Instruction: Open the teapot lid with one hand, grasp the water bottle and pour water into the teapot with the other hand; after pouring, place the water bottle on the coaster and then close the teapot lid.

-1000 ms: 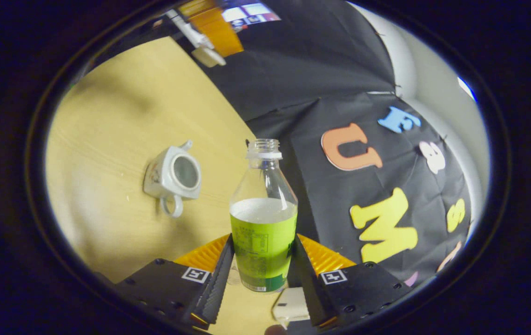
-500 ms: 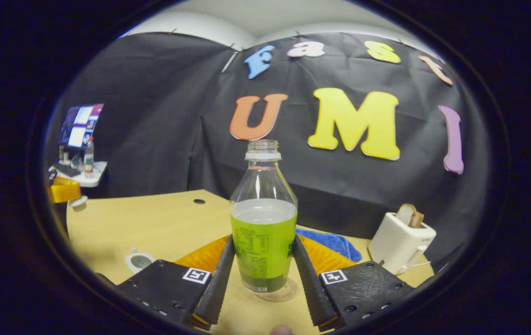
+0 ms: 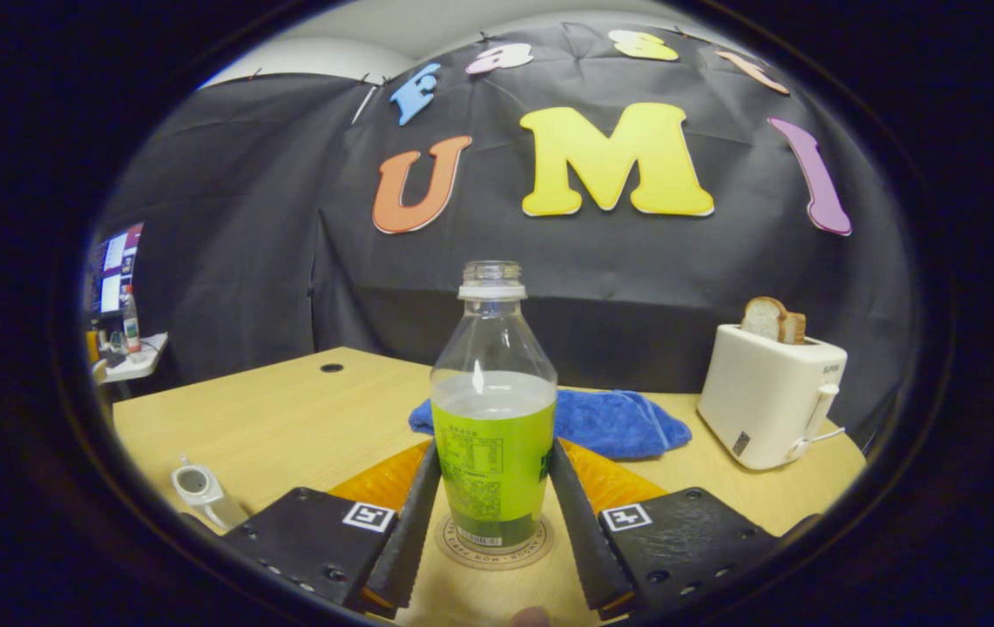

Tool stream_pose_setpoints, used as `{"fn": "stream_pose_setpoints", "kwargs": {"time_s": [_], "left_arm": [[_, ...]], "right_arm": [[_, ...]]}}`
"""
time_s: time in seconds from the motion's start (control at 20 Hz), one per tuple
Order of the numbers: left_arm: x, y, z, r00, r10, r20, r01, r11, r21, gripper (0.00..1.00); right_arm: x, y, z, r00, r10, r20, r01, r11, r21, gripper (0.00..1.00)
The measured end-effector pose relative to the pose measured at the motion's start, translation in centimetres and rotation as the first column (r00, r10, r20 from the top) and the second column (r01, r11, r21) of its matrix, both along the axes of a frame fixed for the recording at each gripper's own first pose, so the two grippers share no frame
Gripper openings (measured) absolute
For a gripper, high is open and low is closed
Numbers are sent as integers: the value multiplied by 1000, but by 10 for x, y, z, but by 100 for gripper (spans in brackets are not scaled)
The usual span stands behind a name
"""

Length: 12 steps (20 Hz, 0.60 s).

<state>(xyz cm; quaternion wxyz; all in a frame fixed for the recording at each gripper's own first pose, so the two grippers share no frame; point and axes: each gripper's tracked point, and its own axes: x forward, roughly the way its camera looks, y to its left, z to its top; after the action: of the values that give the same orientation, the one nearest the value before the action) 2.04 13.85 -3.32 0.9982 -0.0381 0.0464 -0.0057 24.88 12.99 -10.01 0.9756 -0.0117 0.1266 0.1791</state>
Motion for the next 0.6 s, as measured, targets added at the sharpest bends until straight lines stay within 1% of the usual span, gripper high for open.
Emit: {"fn": "stream_pose_setpoints", "kwargs": {"time_s": [0.2,0.3,0.35,0.4,0.45,0.5,0.6], "left_arm": [[0,1,-1,1000,3,-2,-3,1000,2,2],[1,1,-1,1000,8,-1,-8,1000,-3,3],[1,1,-1,1000,10,-1,-10,1000,-1,3],[1,-1,-1,1000,11,-1,-11,1000,4,2],[1,-2,0,1000,14,4,-14,1000,7,3],[3,-5,1,1000,18,12,-18,1000,9,3],[7,-15,-1,1000,19,16,-19,1000,1,2]], "right_arm": [[3,-4,-5,1000,-18,-1,18,1000,10,72],[0,-2,-10,1000,-11,-24,11,1000,10,74],[-2,-2,-12,999,-11,-30,11,1000,18,77],[-4,-1,-11,999,-7,-39,9,1000,30,82],[-8,-1,-10,999,-9,-47,10,999,39,91],[-14,-3,-5,999,-8,-49,11,998,63,96],[-28,-14,6,998,-26,-55,32,994,108,97]]}}
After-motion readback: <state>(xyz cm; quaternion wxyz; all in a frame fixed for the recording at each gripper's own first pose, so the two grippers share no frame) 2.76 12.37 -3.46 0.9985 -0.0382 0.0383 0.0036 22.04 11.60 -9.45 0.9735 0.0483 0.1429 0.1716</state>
